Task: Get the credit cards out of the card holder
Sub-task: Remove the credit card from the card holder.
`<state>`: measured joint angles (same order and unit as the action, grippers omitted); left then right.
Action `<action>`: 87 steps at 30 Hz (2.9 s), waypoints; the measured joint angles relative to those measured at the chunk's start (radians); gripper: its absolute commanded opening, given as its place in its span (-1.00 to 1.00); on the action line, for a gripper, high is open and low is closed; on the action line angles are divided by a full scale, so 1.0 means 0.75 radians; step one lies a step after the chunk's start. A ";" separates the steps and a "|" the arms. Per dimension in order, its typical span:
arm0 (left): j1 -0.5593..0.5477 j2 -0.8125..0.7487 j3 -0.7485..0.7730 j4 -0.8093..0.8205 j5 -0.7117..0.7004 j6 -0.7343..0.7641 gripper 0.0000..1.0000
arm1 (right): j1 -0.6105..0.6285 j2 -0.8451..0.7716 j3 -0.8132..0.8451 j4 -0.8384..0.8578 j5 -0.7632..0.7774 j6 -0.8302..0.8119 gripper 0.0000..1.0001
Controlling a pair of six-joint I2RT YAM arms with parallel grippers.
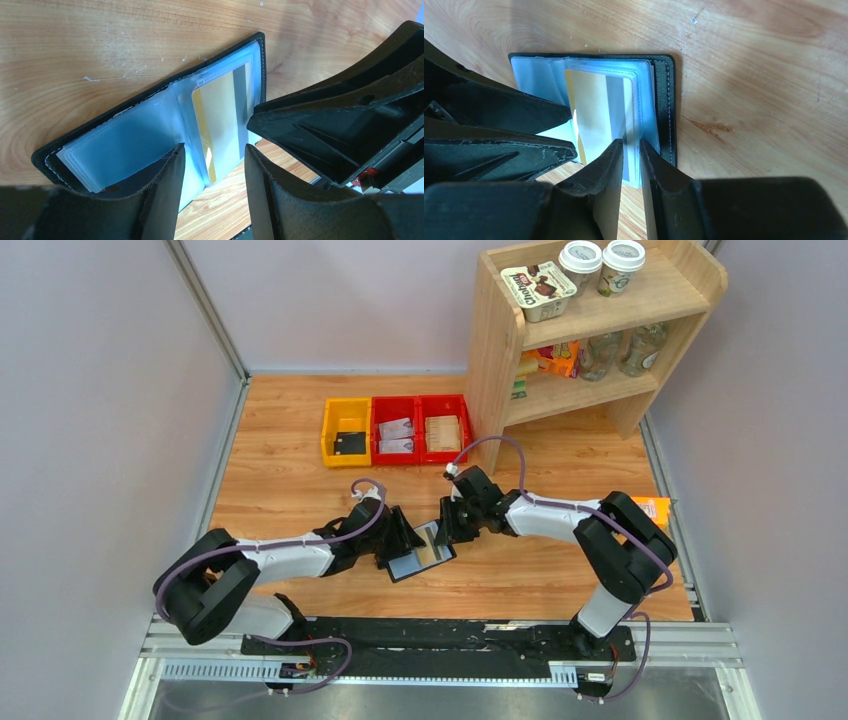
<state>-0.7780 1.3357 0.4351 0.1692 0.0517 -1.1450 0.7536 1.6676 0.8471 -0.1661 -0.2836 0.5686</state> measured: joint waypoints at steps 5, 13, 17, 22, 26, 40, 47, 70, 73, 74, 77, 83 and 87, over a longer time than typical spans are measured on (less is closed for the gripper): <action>0.002 0.054 0.000 0.056 0.013 -0.031 -0.02 | -0.015 0.000 -0.022 0.037 -0.034 0.033 -0.49; 0.008 0.079 -0.068 0.208 0.024 -0.076 -0.37 | -0.018 0.000 -0.042 0.072 -0.059 0.061 -0.49; 0.011 0.079 -0.161 0.368 0.024 -0.102 -0.45 | -0.023 0.001 -0.054 0.094 -0.077 0.077 -0.50; 0.010 0.050 -0.208 0.451 0.031 -0.105 -0.51 | -0.033 0.002 -0.067 0.115 -0.098 0.097 -0.50; 0.010 -0.030 -0.219 0.465 0.034 -0.091 -0.51 | -0.043 0.007 -0.072 0.131 -0.115 0.110 -0.50; 0.015 -0.036 -0.223 0.532 0.064 -0.059 -0.66 | -0.053 0.020 -0.073 0.152 -0.148 0.127 -0.51; 0.019 -0.032 -0.243 0.546 0.046 -0.061 -1.00 | -0.058 0.023 -0.073 0.150 -0.149 0.131 -0.52; 0.001 -0.452 -0.303 -0.032 -0.106 -0.187 -1.00 | -0.054 0.032 -0.077 0.192 -0.193 0.183 -0.53; 0.001 -0.424 -0.303 -0.032 -0.105 -0.191 -1.00 | -0.049 0.010 -0.076 0.196 -0.206 0.177 -0.54; 0.002 -0.420 -0.303 -0.031 -0.105 -0.192 -1.00 | -0.044 0.006 -0.072 0.199 -0.216 0.177 -0.54; 0.001 -0.414 -0.303 -0.030 -0.105 -0.193 -1.00 | -0.015 0.009 -0.039 0.215 -0.251 0.178 -0.58; 0.001 -0.405 -0.305 -0.014 -0.104 -0.196 -1.00 | 0.030 0.106 0.039 0.326 -0.313 0.194 -0.72; 0.001 -0.404 -0.325 0.009 -0.104 -0.212 -1.00 | 0.030 0.193 0.038 0.335 -0.316 0.205 -0.80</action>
<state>-0.7773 1.0328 0.1913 0.1757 -0.0265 -1.3041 0.7757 1.8126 0.8753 0.0849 -0.5205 0.7223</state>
